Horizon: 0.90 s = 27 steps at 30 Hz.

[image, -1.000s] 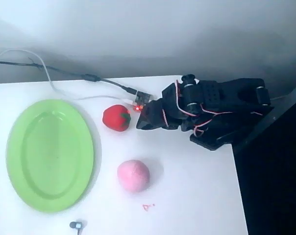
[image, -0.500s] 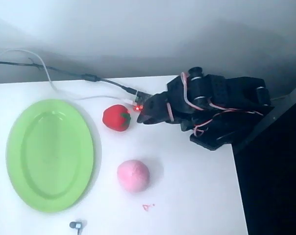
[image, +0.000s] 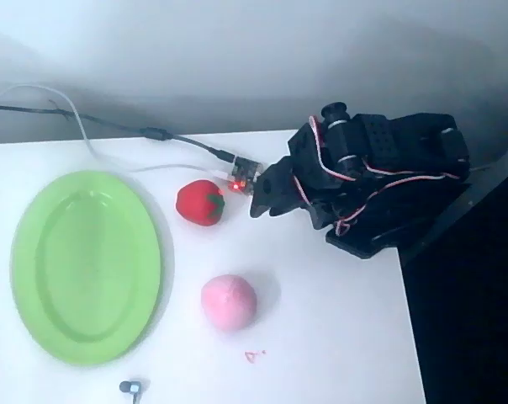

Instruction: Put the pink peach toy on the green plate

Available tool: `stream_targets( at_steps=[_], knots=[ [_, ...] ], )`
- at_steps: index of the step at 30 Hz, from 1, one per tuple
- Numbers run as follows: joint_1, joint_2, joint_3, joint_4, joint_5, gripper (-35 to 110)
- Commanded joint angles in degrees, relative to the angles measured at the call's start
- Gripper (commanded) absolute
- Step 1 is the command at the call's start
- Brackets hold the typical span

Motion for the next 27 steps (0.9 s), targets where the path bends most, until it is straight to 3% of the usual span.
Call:
stream_targets(
  at_steps=[1, 9, 15, 27],
  knots=[
    [-2.81, -11.07, -10.72, -1.76, 1.76, 19],
    [-9.05, -34.98, -29.18, -8.79, 7.21, 25],
    [-13.97, -40.17, -24.26, -17.93, 13.1, 29],
    [-23.82, -38.67, -16.0, -22.94, 22.94, 29]
  ],
)
